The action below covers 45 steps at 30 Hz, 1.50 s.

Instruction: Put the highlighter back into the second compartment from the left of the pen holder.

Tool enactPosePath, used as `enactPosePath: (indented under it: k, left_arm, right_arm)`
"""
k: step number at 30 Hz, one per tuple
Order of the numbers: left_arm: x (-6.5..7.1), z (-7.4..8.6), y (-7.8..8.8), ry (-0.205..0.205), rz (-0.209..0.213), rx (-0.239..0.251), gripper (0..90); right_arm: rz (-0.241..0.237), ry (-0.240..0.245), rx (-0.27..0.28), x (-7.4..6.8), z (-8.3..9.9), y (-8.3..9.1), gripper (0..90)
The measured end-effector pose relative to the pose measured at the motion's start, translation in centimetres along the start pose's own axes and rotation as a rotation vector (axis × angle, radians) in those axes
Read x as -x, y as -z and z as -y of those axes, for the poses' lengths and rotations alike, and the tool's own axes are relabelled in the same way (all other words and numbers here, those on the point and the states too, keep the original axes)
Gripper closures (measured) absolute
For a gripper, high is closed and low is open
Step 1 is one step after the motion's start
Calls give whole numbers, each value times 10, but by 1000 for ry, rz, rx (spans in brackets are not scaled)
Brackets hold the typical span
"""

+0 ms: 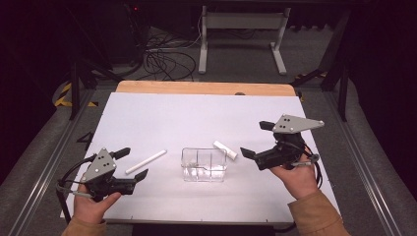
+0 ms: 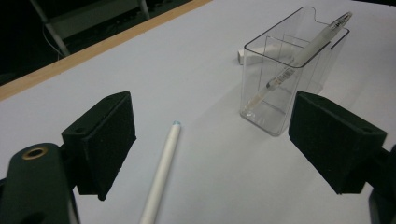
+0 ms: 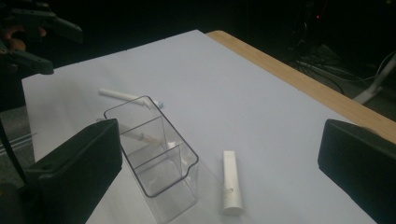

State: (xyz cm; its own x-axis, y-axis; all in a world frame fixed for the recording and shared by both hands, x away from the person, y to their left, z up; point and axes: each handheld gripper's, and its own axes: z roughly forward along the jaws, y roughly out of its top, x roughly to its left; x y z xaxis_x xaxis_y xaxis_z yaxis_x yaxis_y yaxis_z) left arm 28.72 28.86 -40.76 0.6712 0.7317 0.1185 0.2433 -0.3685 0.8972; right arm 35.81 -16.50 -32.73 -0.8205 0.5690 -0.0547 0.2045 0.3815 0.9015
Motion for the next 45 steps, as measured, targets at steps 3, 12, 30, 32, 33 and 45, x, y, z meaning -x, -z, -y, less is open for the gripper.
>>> enactPosePath:
  k: [3, 12, 30, 32, 33, 45]
  left_arm:
    - [-3, 0, -2, -7, -4, -11, 149]
    - [-18, -1, -10, 3, -17, -54, 159]
    - [-31, -15, -34, -17, -29, -198, 165]
    - [-32, -16, -37, -16, -28, -208, 170]
    - [-32, -16, -39, -6, -20, -217, 183]
    - [-47, -10, -64, -4, -23, -375, 214]
  right_arm:
    - [-2, 0, 7, 2, 4, 1, 2]
    - [10, -6, 23, 10, 27, 3, 1]
    - [32, -54, 35, 24, 68, 6, 2]
    - [34, -54, 35, 25, 68, 7, 2]
    - [34, -53, 35, 25, 68, 7, 2]
    - [34, -59, 28, 24, 68, 7, 2]
